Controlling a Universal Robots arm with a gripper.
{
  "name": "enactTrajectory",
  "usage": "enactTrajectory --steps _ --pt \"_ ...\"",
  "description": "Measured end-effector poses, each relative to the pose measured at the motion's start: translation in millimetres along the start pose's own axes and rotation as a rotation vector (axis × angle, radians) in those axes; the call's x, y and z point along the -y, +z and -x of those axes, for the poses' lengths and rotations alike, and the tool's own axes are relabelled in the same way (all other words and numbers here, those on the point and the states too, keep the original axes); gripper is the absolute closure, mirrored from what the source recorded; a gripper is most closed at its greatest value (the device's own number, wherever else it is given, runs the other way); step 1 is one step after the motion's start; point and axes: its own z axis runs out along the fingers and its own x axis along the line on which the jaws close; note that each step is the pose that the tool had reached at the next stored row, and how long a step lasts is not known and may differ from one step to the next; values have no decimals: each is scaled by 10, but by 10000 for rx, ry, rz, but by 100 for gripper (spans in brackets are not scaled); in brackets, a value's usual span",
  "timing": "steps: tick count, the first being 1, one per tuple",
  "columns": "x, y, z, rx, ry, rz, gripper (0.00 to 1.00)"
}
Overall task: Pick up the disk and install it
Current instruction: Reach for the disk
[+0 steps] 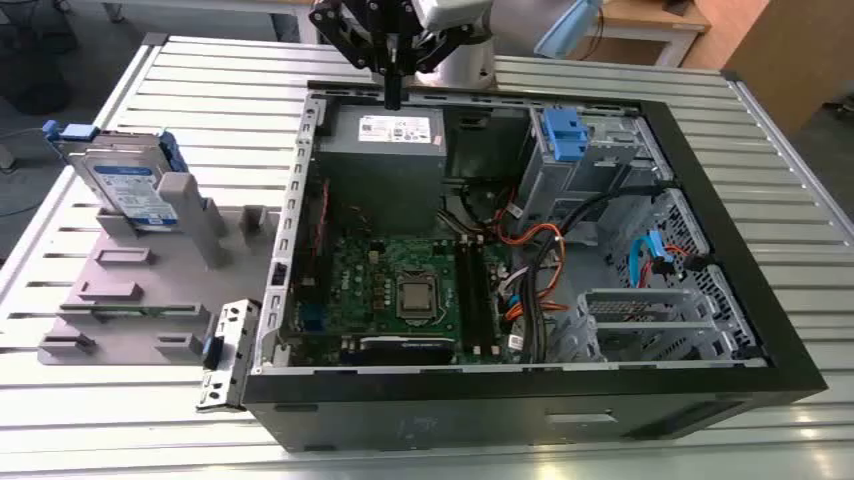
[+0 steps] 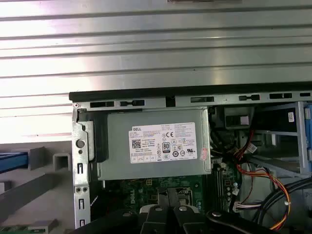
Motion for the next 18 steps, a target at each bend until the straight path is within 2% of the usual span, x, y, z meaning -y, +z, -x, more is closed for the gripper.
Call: enactTrajectory --steps 13,18 --pt "1 0 -16 0 0 0 89" --pt "4 -1 -57 0 0 -1 89"
